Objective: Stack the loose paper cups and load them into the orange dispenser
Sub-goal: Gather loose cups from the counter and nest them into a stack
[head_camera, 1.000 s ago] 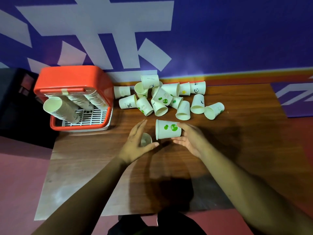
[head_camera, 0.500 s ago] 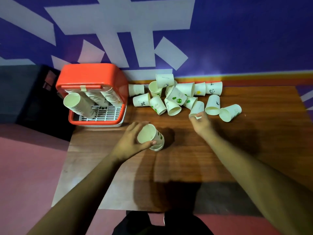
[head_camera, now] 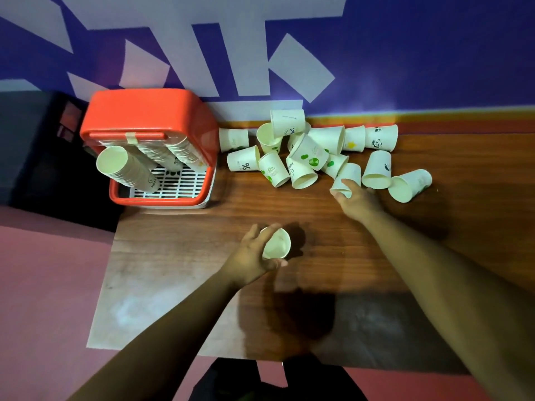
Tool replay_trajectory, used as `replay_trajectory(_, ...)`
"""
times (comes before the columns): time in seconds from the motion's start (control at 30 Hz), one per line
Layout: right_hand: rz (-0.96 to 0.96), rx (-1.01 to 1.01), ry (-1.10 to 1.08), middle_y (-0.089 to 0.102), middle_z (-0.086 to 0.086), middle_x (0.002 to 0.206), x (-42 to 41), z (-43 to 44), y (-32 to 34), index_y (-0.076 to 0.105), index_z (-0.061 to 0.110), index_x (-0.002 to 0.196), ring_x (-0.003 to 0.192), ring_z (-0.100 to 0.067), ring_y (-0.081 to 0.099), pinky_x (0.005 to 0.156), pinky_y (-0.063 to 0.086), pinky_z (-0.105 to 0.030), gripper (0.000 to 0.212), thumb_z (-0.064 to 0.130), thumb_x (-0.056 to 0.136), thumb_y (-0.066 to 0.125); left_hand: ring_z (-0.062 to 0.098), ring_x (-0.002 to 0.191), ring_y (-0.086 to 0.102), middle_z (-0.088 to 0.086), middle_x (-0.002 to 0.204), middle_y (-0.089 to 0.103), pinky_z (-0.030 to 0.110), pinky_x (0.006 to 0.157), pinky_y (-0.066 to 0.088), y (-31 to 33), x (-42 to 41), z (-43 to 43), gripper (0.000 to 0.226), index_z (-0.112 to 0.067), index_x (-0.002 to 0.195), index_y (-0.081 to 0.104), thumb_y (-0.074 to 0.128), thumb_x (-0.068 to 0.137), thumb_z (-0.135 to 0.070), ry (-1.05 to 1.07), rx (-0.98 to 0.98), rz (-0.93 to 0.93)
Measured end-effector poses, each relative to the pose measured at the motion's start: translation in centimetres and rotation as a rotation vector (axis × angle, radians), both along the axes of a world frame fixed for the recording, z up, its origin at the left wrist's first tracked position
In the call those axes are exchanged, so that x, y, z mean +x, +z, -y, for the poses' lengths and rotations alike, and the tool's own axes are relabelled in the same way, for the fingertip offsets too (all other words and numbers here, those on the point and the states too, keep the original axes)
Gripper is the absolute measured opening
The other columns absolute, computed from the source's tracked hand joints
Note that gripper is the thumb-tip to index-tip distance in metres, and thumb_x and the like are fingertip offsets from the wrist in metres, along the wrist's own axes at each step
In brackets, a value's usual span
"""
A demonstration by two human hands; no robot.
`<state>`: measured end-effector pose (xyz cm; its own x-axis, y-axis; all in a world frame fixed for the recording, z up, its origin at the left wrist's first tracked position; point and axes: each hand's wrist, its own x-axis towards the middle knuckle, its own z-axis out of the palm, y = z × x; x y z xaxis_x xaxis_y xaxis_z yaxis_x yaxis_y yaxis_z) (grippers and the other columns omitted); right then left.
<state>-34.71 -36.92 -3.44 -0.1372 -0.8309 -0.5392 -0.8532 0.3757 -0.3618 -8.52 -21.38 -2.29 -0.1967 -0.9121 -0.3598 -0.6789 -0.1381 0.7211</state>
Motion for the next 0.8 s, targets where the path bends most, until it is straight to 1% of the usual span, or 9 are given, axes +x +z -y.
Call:
replay_trajectory(0.13,0.055,-0.137,-0.010,0.042,-0.022,0.128,-0.8,-1.3,-0.7,0.049,0.031,0.131,0.110,-0.040,0.052,0.092,0.047,-0.040,0.043,0.046,0.091,0.055,0.021,0.126,0.043,-0.003,0.133,0.039,0.041,0.104,0.046,0.1,-2.5,1.0,0.091,-0.039,0.151,0.031,0.080,0.075,-0.053,0.021,-0.001,-0.030)
replay_trajectory(0.2,0.056,-0.187,-0.003,0.042,-0.022,0.123,-1.3,-2.3,-0.8,0.050,0.026,0.126,0.101,-0.039,0.056,0.087,0.049,-0.038,0.038,0.039,0.092,0.058,0.021,0.127,0.042,-0.001,0.132,0.038,0.041,0.107,0.043,0.3,-3.9,1.9,0.101,-0.041,0.153,0.023,0.077,0.071,-0.063,-0.014,0.026,-0.064)
replay_trajectory(0.27,0.043,-0.211,-0.019,0.043,-0.020,0.121,-1.7,-3.2,-1.1,0.050,0.023,0.120,0.095,-0.037,0.058,0.082,0.049,-0.035,0.032,0.035,0.092,0.060,0.021,0.133,0.040,0.000,0.137,0.035,0.041,0.111,0.039,0.5,-4.6,3.0,0.104,-0.044,0.154,0.017,0.068,0.069,-0.075,-0.004,0.084,-0.079)
replay_trajectory(0.37,0.018,-0.210,-0.068,0.045,-0.019,0.122,-2.4,-3.6,-1.7,0.048,0.021,0.116,0.096,-0.034,0.058,0.078,0.050,-0.034,0.029,0.032,0.093,0.060,0.030,0.135,0.044,0.006,0.147,0.033,0.044,0.113,0.037,0.8,-4.7,5.9,0.089,-0.040,0.151,0.027,0.052,0.077,-0.082,0.212,0.091,-0.045)
replay_trajectory(0.47,0.035,-0.188,-0.141,0.048,-0.020,0.130,-2.3,-3.1,-1.9,0.042,0.014,0.131,0.113,-0.034,0.055,0.080,0.048,-0.035,0.047,0.030,0.092,0.062,0.037,0.125,0.050,0.013,0.141,0.037,0.042,0.105,0.039,1.2,-3.9,10.1,0.067,-0.022,0.145,0.038,0.057,0.092,-0.058,0.367,-0.009,0.097)
replay_trajectory(0.57,0.119,-0.177,-0.259,0.050,-0.018,0.135,-2.1,-2.9,-1.6,0.037,0.008,0.135,0.120,-0.033,0.053,0.081,0.044,-0.031,0.058,0.025,0.088,0.067,0.036,0.131,0.043,0.017,0.142,0.038,0.044,0.110,0.037,1.3,-3.0,14.4,0.065,-0.014,0.144,0.041,0.067,0.091,-0.042,0.405,-0.040,0.207)
replay_trajectory(0.63,0.179,-0.163,-0.328,0.050,-0.016,0.135,-2.1,-3.4,-1.1,0.037,0.007,0.136,0.120,-0.032,0.053,0.078,0.041,-0.028,0.063,0.023,0.085,0.071,0.035,0.136,0.039,0.016,0.146,0.035,0.046,0.114,0.036,1.0,-2.5,16.3,0.070,-0.014,0.147,0.038,0.071,0.088,-0.031,0.359,-0.023,0.263)
replay_trajectory(0.7,0.212,-0.132,-0.368,0.047,-0.014,0.137,-2.3,-4.1,-0.3,0.037,0.010,0.137,0.120,-0.030,0.053,0.077,0.041,-0.028,0.067,0.023,0.082,0.074,0.034,0.140,0.035,0.014,0.153,0.031,0.045,0.116,0.034,0.4,-2.0,17.6,0.076,-0.016,0.151,0.034,0.072,0.085,-0.022,0.247,-0.034,0.337)
replay_trajectory(0.8,0.273,-0.060,-0.428,0.044,-0.009,0.137,-2.4,-5.2,1.4,0.040,0.019,0.133,0.116,-0.025,0.053,0.067,0.043,-0.024,0.063,0.027,0.081,0.074,0.034,0.144,0.030,0.013,0.159,0.024,0.045,0.118,0.033,-0.6,-1.4,18.6,0.076,-0.019,0.153,0.032,0.068,0.086,-0.015,0.145,-0.022,0.399)
